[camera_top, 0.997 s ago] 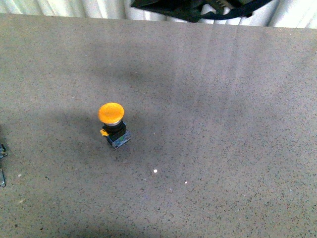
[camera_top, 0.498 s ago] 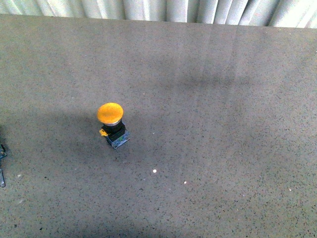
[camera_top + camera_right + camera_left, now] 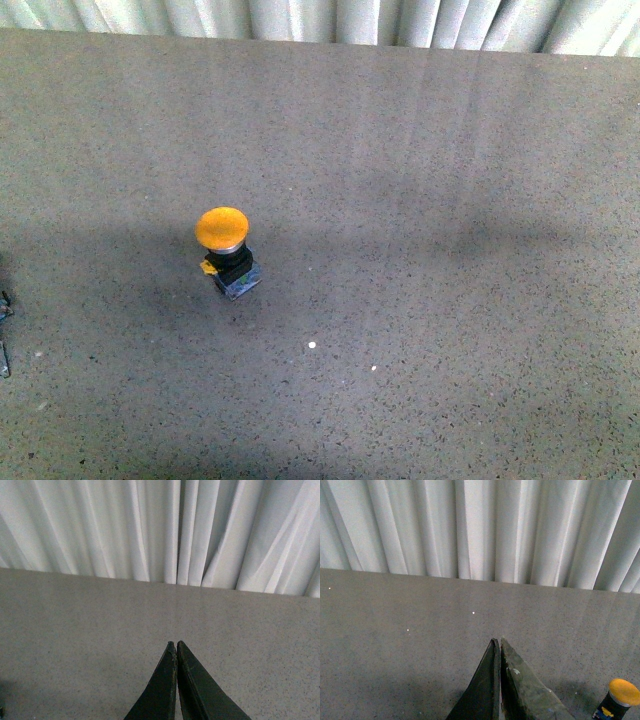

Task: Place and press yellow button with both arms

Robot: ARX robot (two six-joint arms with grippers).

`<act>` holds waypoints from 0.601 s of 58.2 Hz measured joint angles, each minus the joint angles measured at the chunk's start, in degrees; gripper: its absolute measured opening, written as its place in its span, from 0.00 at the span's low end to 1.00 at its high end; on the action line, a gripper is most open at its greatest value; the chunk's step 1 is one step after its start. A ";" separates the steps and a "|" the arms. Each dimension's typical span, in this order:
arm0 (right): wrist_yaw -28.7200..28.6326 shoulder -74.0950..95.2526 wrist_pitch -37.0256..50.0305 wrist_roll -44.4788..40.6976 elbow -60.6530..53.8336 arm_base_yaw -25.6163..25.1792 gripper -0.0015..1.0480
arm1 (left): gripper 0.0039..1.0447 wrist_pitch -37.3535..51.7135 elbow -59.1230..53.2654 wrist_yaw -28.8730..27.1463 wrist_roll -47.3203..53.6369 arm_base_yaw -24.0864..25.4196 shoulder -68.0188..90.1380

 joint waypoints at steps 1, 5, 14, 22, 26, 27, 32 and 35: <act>-0.33 -1.09 -0.55 0.00 -0.59 -0.33 0.01 | 0.01 0.00 0.00 0.00 0.00 0.00 0.00; -0.98 -3.58 -1.79 0.00 -1.77 -0.96 0.01 | 0.01 0.00 0.00 0.00 0.00 0.00 0.00; -6.01 -9.09 -5.29 -0.04 -3.89 -4.79 0.01 | 0.01 0.00 0.00 0.00 -0.02 0.00 0.00; -6.21 -12.50 -6.03 -0.04 -5.86 -6.32 0.01 | 0.01 0.00 0.00 0.00 0.00 0.00 0.00; -6.29 -13.44 -5.55 -0.04 -7.19 -6.32 0.01 | 0.01 0.00 0.00 0.00 0.00 0.00 0.00; -6.32 -13.88 -6.14 -0.02 -7.43 -6.32 0.01 | 0.01 0.00 0.00 0.00 0.00 0.00 0.00; -6.29 -18.03 -9.90 -0.04 -7.45 -6.40 0.01 | 0.01 0.00 0.00 0.00 0.00 0.00 0.00; -6.34 -20.48 -12.07 -0.04 -7.45 -6.43 0.01 | 0.01 0.00 0.00 -0.02 0.00 0.00 0.00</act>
